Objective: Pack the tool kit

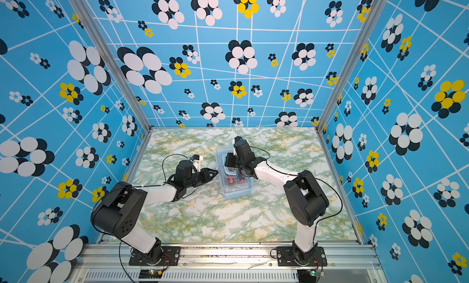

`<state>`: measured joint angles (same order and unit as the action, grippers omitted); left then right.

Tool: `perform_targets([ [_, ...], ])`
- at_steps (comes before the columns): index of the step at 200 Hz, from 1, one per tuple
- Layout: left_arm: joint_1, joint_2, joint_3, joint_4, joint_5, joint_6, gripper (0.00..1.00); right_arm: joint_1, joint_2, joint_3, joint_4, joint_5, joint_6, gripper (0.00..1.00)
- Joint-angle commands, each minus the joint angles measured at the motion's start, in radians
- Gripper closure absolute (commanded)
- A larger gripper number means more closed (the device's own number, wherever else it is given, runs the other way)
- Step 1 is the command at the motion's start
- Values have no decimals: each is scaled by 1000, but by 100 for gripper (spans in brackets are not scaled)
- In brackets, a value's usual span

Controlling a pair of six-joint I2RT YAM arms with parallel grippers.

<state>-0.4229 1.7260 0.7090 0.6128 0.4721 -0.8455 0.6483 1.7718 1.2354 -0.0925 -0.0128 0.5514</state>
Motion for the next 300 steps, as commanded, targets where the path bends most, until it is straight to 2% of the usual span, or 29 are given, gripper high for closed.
perform_targets([
  [1, 8, 23, -15, -34, 20, 6, 71, 25, 109, -39, -89, -169, 11, 100],
  [34, 13, 33, -14, -32, 23, 5, 75, 27, 180, -41, -119, -238, 26, 100],
  [74, 14, 37, -13, -27, 38, 10, 78, 25, 196, -100, -104, -236, 60, 100],
  [108, 12, 17, -33, -22, 48, -1, 71, 25, 205, -117, -81, -250, 78, 100],
  [161, 9, -14, -104, -4, 40, -8, 72, 25, 209, -110, -98, -242, 66, 100],
  [219, 13, -85, -122, -103, -35, 19, 80, 25, 206, -93, -120, -218, 58, 100],
  [233, 12, -97, -106, -145, -41, 42, 79, 24, 207, -88, -122, -215, 55, 100],
  [249, 11, -106, -92, -161, -25, 59, 67, 25, 210, -83, -128, -212, 51, 100],
  [259, 6, -113, -79, -186, -29, 69, 63, 25, 210, -82, -130, -207, 50, 100],
  [300, -4, -117, -13, -304, -81, 111, 67, 25, 212, -74, -136, -196, 49, 100],
])
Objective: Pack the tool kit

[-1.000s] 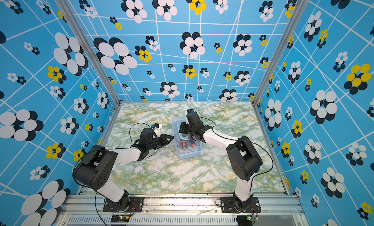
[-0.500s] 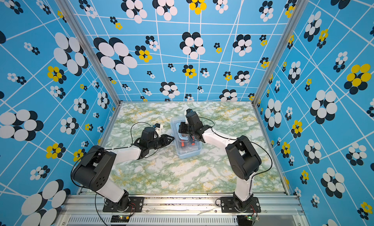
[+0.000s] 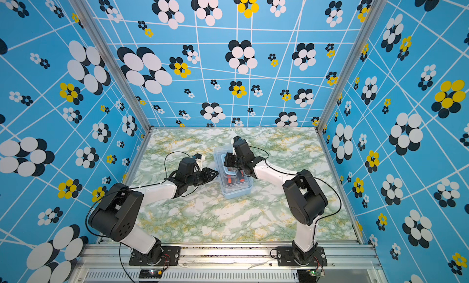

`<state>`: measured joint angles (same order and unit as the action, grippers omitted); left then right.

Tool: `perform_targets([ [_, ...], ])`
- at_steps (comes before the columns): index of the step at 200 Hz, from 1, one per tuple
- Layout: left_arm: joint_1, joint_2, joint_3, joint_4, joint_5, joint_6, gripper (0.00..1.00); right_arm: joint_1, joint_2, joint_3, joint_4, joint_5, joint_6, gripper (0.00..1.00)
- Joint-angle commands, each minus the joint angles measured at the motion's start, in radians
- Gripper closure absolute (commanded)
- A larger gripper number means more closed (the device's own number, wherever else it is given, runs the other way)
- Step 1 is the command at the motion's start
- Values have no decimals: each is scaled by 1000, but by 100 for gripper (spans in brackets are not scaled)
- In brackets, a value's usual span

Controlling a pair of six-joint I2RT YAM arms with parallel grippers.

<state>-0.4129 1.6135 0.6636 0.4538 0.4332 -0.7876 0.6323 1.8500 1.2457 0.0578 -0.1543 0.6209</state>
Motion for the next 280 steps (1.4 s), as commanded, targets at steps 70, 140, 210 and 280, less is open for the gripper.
perform_targets([
  [70, 31, -43, 24, -202, -106, 40, 72, 41, 136, -62, -307, -44, -38, 100],
  [140, 34, 14, 44, -135, -71, 29, 72, 39, 157, -48, -305, -54, -38, 100],
  [210, 35, 47, 51, -52, -43, -19, 86, 36, 155, -30, -306, -59, -36, 100],
  [280, 42, -16, 36, -55, -21, -49, 89, 32, 155, -47, -296, -64, -33, 100],
])
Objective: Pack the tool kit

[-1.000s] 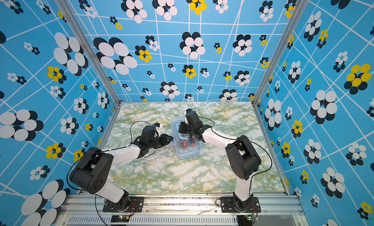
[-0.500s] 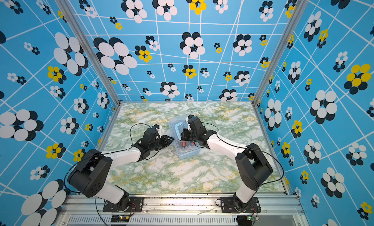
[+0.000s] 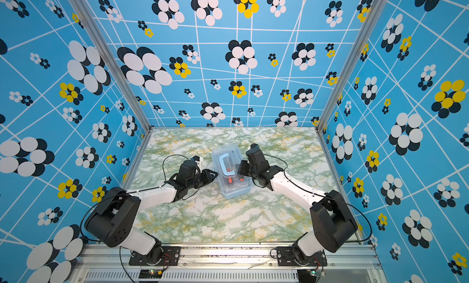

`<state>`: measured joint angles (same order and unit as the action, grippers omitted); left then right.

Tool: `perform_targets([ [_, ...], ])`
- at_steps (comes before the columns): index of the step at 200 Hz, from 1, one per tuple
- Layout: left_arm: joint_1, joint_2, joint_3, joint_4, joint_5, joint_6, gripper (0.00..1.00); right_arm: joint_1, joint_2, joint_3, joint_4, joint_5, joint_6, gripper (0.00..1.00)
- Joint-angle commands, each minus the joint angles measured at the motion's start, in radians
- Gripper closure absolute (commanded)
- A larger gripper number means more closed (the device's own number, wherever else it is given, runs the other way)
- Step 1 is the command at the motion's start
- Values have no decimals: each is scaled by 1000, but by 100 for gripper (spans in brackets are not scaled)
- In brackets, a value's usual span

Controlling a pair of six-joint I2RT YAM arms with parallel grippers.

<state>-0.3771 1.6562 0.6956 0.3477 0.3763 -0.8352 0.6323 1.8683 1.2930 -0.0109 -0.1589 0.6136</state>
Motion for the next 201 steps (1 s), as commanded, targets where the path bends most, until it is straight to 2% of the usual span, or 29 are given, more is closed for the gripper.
perform_targets([
  [1, 6, -60, 4, 51, 36, -2, 89, 33, 137, -95, -226, -59, -26, 100],
  [85, 4, -131, -27, 41, 56, -44, 88, 33, 134, -100, -211, -73, -25, 100],
  [138, -9, -153, -15, 18, 47, -39, 69, 33, 135, -93, -210, -77, -28, 100],
  [201, -40, -160, -6, 27, 41, -54, 67, 32, 134, -109, -192, -88, -20, 100],
])
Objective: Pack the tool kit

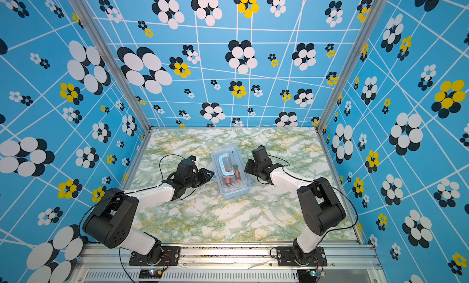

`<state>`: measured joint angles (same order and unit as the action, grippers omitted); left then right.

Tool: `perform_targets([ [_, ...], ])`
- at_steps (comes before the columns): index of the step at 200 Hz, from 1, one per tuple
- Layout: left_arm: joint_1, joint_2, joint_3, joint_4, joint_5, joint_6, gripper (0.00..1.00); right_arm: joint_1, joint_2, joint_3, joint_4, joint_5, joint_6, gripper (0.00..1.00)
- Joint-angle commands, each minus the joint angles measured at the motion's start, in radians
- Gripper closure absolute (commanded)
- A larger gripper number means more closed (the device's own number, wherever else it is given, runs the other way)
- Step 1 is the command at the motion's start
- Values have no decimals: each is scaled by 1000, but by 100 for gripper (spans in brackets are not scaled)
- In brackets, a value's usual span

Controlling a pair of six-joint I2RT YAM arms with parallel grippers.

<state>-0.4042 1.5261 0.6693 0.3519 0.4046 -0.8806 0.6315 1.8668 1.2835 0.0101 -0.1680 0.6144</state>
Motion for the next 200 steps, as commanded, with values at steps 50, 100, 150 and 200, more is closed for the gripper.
perform_targets([
  [50, -15, -74, 9, 7, -16, 1, 66, 34, 123, -108, -214, -74, -24, 100],
  [100, -15, -63, 2, 15, -19, 6, 67, 34, 127, -104, -216, -73, -25, 100],
  [150, -15, -47, -6, 37, -26, -1, 69, 34, 127, -101, -221, -72, -27, 100],
  [200, -14, -57, -16, 51, -49, -8, 67, 34, 130, -99, -222, -71, -24, 100],
])
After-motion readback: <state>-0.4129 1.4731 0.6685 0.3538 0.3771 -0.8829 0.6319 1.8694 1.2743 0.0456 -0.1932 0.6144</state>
